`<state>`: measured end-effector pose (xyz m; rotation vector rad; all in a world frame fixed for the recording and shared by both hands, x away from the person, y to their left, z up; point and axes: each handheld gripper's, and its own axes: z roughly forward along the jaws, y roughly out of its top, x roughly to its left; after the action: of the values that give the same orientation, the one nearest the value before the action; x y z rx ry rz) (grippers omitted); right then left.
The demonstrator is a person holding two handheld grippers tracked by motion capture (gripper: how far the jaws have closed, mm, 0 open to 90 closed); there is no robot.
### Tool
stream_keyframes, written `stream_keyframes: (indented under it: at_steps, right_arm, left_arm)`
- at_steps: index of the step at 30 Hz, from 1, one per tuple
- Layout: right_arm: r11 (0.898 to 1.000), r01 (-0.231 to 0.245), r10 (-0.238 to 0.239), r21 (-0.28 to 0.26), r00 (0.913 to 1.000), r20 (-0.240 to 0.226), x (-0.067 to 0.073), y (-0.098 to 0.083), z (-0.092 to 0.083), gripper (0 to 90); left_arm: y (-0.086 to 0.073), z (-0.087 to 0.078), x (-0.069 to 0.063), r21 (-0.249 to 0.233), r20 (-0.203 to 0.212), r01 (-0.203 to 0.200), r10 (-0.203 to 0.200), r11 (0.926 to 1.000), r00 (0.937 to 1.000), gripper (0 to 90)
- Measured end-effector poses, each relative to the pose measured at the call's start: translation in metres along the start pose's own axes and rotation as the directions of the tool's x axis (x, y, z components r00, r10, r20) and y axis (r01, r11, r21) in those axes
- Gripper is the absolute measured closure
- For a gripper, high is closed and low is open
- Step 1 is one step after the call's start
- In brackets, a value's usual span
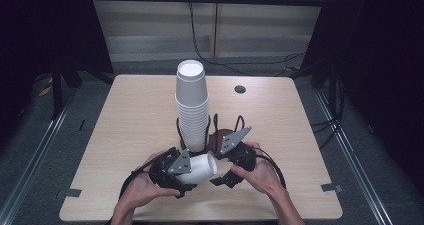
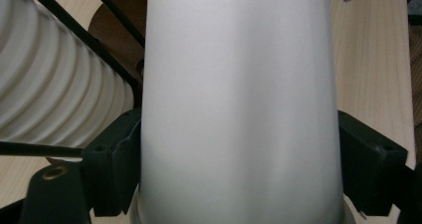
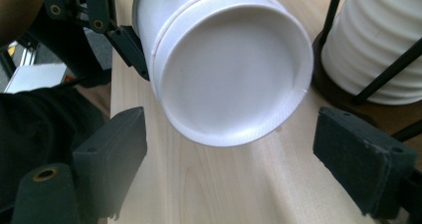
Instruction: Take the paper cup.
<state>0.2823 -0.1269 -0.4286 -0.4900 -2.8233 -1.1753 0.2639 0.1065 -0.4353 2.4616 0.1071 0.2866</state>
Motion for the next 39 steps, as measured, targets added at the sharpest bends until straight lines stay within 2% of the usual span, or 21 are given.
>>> stream_keyframes:
  at_steps: [4,5,6,9,11,13,22,24,25,27,28,29,30,33,35,38,39]
  right_arm:
    - [0.998,0.010,-0.008,0.062,0.9996,-0.027,-0.001,0.003,0.006,14.0]
    - [0.998,0.014,-0.012,0.064,0.9996,-0.026,-0.001,0.004,0.007,14.0]
    - [0.997,0.019,-0.016,0.076,0.9992,-0.035,-0.001,0.005,0.008,14.1]
    - [0.995,0.035,-0.032,0.088,0.9987,-0.039,-0.001,0.010,0.010,16.2]
    - [0.995,0.036,-0.032,0.092,0.9986,-0.041,-0.001,0.012,0.011,17.2]
    - [0.994,0.036,-0.032,0.103,0.9985,-0.046,-0.002,0.015,0.010,18.1]
    - [0.986,0.053,-0.039,0.156,0.9953,-0.088,-0.004,0.022,0.015,18.5]
    - [0.984,0.054,-0.037,0.168,0.9940,-0.103,-0.004,0.023,0.017,19.1]
    - [0.984,0.051,-0.032,0.173,0.9934,-0.110,-0.003,0.023,0.017,19.5]
    - [0.983,0.063,-0.043,0.174,0.9924,-0.115,-0.004,0.024,0.018,20.1]
    - [0.983,0.066,-0.046,0.171,0.9915,-0.122,-0.004,0.025,0.018,20.0]
    - [0.982,0.058,-0.036,0.177,0.9913,-0.127,-0.004,0.025,0.018,19.9]
    - [0.982,0.066,-0.044,0.178,0.9909,-0.128,-0.004,0.026,0.019,19.9]
    - [0.979,0.063,-0.037,0.194,0.9905,-0.132,-0.003,0.027,0.019,20.5]
    - [0.979,0.081,-0.056,0.188,0.9892,-0.135,-0.004,0.027,0.021,20.9]
    - [0.979,0.076,-0.049,0.189,0.9881,-0.146,-0.005,0.026,0.021,21.4]
    - [0.976,0.060,-0.032,0.207,0.9897,-0.140,-0.004,0.027,0.020,21.5]
  left_arm:
    - [0.003,0.003,0.000,0.034,0.011,-0.025,0.025,0.9991,0.9996,17.3]
    - [0.004,0.004,0.000,0.047,0.009,-0.033,0.032,0.9983,0.9994,17.3]
    - [0.005,0.005,-0.001,0.042,0.009,-0.023,0.023,0.9988,0.9997,17.2]
    - [0.007,0.005,-0.002,0.053,0.016,-0.042,0.041,0.9977,0.9990,17.3]
    - [0.008,0.006,-0.003,0.053,0.022,-0.035,0.034,0.9979,0.9992,17.3]
    - [0.008,0.007,-0.003,0.065,0.024,-0.049,0.048,0.9967,0.9986,17.3]
    - [0.011,0.007,-0.005,0.055,0.035,-0.063,0.061,0.9965,0.9975,17.3]
    - [0.011,0.008,-0.005,0.068,0.043,-0.078,0.075,0.9946,0.9962,17.4]
    - [0.011,0.009,-0.006,0.063,0.040,-0.068,0.065,0.9957,0.9971,17.4]
    - [0.012,0.009,-0.005,0.070,0.042,-0.083,0.080,0.9941,0.9959,17.5]
    - [0.012,0.009,-0.005,0.075,0.046,-0.084,0.080,0.9937,0.9957,17.5]
    - [0.012,0.011,-0.007,0.056,0.043,-0.059,0.057,0.9966,0.9974,17.5]
    - [0.012,0.010,-0.006,0.061,0.047,-0.072,0.069,0.9956,0.9965,17.5]
    - [0.012,0.010,-0.006,0.055,0.048,-0.075,0.072,0.9957,0.9962,17.4]
    - [0.012,0.010,-0.007,0.053,0.053,-0.073,0.070,0.9959,0.9961,17.5]
    - [0.012,0.011,-0.005,0.054,0.060,-0.073,0.070,0.9959,0.9957,17.6]
    - [0.012,0.011,-0.005,0.058,0.061,-0.074,0.070,0.9956,0.9957,17.7]
